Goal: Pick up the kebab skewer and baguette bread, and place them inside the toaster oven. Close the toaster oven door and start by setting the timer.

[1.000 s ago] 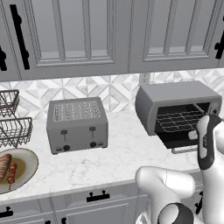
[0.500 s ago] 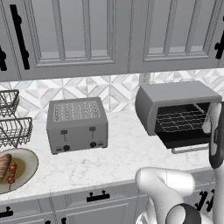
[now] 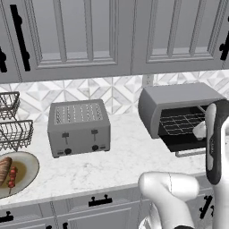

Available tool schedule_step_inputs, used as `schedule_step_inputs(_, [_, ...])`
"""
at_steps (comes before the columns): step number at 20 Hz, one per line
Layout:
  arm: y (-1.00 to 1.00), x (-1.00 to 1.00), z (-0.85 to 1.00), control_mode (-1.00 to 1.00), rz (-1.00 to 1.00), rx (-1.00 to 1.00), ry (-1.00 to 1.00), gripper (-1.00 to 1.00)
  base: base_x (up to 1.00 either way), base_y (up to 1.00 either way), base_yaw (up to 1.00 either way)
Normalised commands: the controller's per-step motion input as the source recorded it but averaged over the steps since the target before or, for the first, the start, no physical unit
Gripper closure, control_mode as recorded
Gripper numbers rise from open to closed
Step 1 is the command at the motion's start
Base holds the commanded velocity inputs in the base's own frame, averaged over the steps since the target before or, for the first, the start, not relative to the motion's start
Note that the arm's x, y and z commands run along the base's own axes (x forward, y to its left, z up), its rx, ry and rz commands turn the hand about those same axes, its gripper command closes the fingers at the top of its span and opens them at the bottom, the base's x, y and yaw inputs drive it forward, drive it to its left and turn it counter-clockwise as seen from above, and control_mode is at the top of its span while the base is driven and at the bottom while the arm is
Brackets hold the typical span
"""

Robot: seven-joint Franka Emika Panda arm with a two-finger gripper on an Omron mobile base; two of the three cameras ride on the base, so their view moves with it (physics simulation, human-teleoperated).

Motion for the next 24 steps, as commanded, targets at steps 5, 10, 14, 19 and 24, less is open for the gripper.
schedule_step_inputs(5, [1.00,-0.19,0.00,-1.00,0.04,-0.03,0.00,-1.00,0.00,0.00,0.00])
schedule_step_inputs(10, [1.00,0.11,0.00,-1.00,0.12,-0.02,0.01,-1.00,0.00,0.00,0.00])
schedule_step_inputs(14, [1.00,0.13,0.01,-1.00,0.19,-0.01,0.02,-1.00,0.00,0.00,0.00])
schedule_step_inputs(19, [1.00,0.00,0.00,-1.00,0.14,0.00,0.00,-1.00,0.00,0.00,0.00])
schedule_step_inputs(24, [1.00,0.00,0.00,-1.00,0.03,0.00,0.00,-1.00,0.00,0.00,0.00])
